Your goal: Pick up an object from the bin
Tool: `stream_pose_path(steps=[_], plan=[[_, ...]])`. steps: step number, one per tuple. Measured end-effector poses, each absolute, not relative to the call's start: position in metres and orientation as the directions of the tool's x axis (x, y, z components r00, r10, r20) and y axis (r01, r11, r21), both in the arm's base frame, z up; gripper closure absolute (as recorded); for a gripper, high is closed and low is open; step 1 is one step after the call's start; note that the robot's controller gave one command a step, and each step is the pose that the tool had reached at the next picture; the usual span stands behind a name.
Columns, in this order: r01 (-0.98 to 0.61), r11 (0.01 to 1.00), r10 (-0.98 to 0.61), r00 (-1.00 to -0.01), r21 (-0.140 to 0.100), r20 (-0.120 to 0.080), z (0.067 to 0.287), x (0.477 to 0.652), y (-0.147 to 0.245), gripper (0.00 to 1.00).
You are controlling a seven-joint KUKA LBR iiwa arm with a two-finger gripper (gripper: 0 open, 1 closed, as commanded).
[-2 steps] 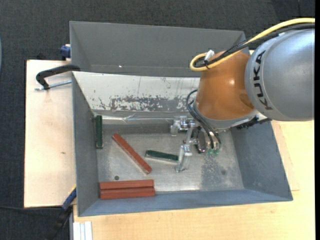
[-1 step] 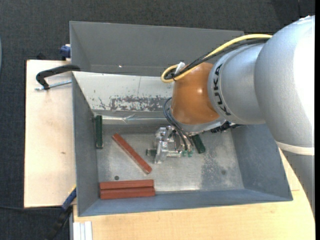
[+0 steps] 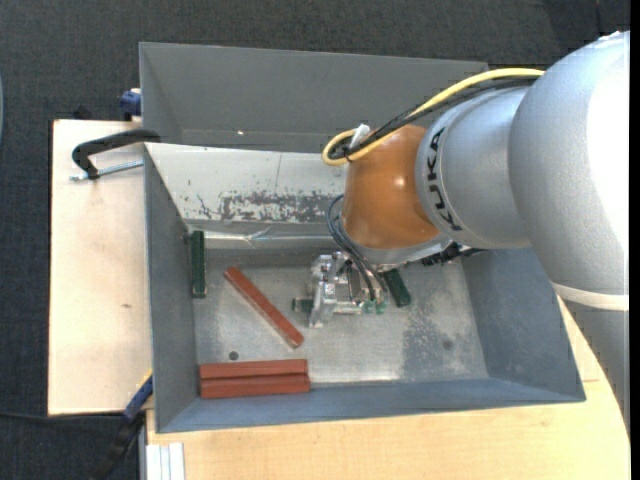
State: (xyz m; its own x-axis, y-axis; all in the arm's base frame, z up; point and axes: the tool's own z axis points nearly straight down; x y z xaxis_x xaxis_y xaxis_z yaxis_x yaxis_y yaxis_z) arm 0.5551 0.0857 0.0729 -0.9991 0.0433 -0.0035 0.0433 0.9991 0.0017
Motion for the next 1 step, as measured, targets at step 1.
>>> stream_pose_path(steps=[1], plan=[[0.062,0.998,0.062,-0.998,0.002,-0.004,0.173,0.5689,0.108,1.0]])
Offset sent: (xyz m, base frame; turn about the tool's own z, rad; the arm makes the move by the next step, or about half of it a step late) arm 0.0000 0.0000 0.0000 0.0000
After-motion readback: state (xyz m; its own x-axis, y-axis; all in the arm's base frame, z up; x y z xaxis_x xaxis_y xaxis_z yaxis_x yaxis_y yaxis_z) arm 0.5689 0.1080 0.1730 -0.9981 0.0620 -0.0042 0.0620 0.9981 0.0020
